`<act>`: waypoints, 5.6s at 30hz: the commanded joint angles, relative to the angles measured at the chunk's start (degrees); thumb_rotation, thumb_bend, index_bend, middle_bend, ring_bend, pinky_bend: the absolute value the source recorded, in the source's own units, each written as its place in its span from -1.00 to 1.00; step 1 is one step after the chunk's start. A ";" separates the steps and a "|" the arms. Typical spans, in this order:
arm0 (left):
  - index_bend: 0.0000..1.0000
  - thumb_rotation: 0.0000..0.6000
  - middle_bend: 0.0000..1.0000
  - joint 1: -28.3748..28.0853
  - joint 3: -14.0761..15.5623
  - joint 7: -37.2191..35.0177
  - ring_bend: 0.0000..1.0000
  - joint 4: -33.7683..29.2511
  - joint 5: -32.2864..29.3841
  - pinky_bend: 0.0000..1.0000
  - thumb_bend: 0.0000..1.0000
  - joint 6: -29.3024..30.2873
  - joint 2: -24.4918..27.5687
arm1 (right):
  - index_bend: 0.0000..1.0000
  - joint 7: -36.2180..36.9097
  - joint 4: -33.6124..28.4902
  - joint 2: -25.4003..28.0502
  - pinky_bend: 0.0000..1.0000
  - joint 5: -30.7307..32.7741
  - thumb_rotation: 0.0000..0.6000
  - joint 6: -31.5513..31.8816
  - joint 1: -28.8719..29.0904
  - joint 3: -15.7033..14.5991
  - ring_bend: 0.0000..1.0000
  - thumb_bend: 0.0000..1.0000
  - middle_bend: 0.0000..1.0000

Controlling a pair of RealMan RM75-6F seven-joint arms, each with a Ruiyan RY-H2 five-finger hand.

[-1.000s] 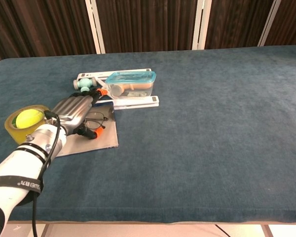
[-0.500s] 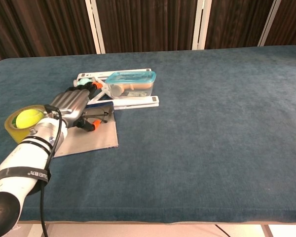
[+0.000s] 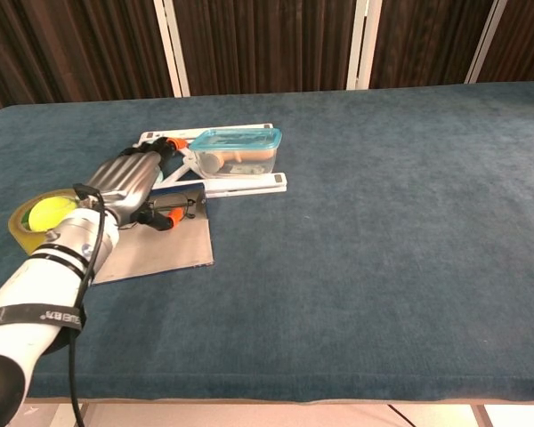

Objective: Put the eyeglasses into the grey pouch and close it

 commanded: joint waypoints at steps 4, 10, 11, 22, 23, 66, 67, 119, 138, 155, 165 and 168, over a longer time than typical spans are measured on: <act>-0.91 1.00 -1.00 7.29 8.91 -0.69 -1.00 -22.53 7.13 -0.97 -0.36 4.90 13.29 | -1.00 -0.67 -0.13 -0.14 -0.89 -0.41 1.00 -0.22 0.03 -0.32 -1.00 -0.65 -1.00; -0.68 1.00 -1.00 8.83 13.36 6.59 -1.00 -30.55 6.38 -0.97 -0.38 2.75 17.56 | -1.00 -0.96 -0.27 -0.21 -0.89 -1.13 1.00 0.02 -0.07 -0.66 -1.00 -0.66 -1.00; -0.66 1.00 -1.00 9.05 13.78 8.26 -1.00 -30.44 6.13 -0.97 -0.38 2.85 17.29 | -1.00 -0.93 -0.23 -0.21 -0.89 -1.32 1.00 0.08 -0.08 -0.74 -1.00 -0.65 -1.00; -0.34 1.00 -1.00 10.05 12.76 9.86 -1.00 -21.59 7.10 -0.97 -0.45 5.39 10.66 | -1.00 -0.95 -0.04 -0.27 -0.89 -2.00 1.00 -0.05 0.10 -1.09 -1.00 -0.65 -1.00; -0.31 1.00 -1.00 9.98 12.64 9.63 -1.00 -20.11 7.38 -0.97 -0.45 5.39 9.80 | -1.00 -0.89 -0.04 -0.26 -0.89 -2.07 1.00 0.00 0.08 -1.12 -1.00 -0.65 -1.00; -0.17 1.00 -1.00 8.77 8.76 18.17 -1.00 -17.60 1.36 -0.97 -0.45 0.58 7.83 | -1.00 -0.46 0.32 -0.37 -0.89 -1.56 1.00 0.26 0.15 -0.92 -1.00 -0.65 -1.00; -0.16 1.00 -1.00 8.79 8.75 18.03 -1.00 -17.28 1.67 -0.96 -0.45 0.99 7.65 | -1.00 -0.46 0.33 -0.37 -0.89 -1.58 1.00 0.30 0.13 -0.93 -1.00 -0.65 -1.00; 0.21 1.00 -0.93 10.61 10.93 9.05 -1.00 -14.00 14.01 -0.96 -0.05 10.07 8.98 | -1.00 -0.45 0.63 -0.43 -0.89 -2.26 1.00 0.88 -0.22 -1.33 -1.00 -0.66 -1.00; 0.23 1.00 -0.92 7.79 5.79 15.72 -1.00 -18.39 6.45 -0.96 -0.03 3.66 9.72 | -1.00 0.52 0.85 -0.20 -0.89 -1.87 1.00 0.99 -0.23 -1.13 -1.00 -0.65 -1.00; 0.24 1.00 -0.90 4.23 2.48 16.19 -1.00 -14.67 3.16 -0.95 -0.04 1.42 7.54 | -1.00 0.27 0.83 -0.24 -0.89 -1.62 1.00 0.58 -0.09 -1.07 -1.00 -0.66 -1.00; 0.21 1.00 -0.89 2.70 1.83 16.29 -1.00 -12.36 1.03 -0.95 -0.05 -0.20 6.54 | -1.00 -0.07 0.70 -0.30 -0.89 -1.16 1.00 0.27 0.02 -0.86 -1.00 -0.66 -1.00; -0.04 1.00 -0.91 2.27 1.53 15.60 -1.00 -11.53 0.51 -0.95 -0.10 -0.61 6.12 | -1.00 -0.14 0.60 -0.27 -0.89 -1.03 1.00 0.11 0.08 -0.82 -1.00 -0.65 -1.00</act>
